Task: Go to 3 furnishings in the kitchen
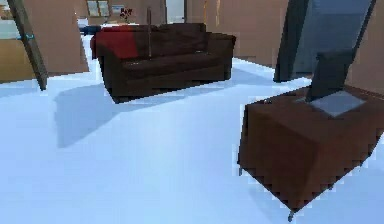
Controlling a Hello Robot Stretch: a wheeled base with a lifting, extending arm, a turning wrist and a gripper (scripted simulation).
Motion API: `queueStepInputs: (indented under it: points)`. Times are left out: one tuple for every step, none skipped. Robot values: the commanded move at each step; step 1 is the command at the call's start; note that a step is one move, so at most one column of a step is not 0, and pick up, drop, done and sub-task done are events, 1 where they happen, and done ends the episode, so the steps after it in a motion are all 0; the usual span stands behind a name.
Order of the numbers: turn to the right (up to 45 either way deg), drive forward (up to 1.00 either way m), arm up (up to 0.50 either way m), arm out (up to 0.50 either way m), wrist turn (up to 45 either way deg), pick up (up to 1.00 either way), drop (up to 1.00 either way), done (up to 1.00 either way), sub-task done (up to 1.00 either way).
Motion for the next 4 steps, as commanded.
queueStepInputs:
  points:
    - [0.0,1.0,0.0,0.0,0.0,0.0,0.0,0.0,0.0]
    - [-6.0,0.0,0.0,0.0,0.0,0.0,0.0,0.0,0.0]
    - [0.0,0.45,0.0,0.0,0.0,0.0,0.0,0.0,0.0]
    - [15.0,0.0,0.0,0.0,0.0,0.0,0.0,0.0,0.0]
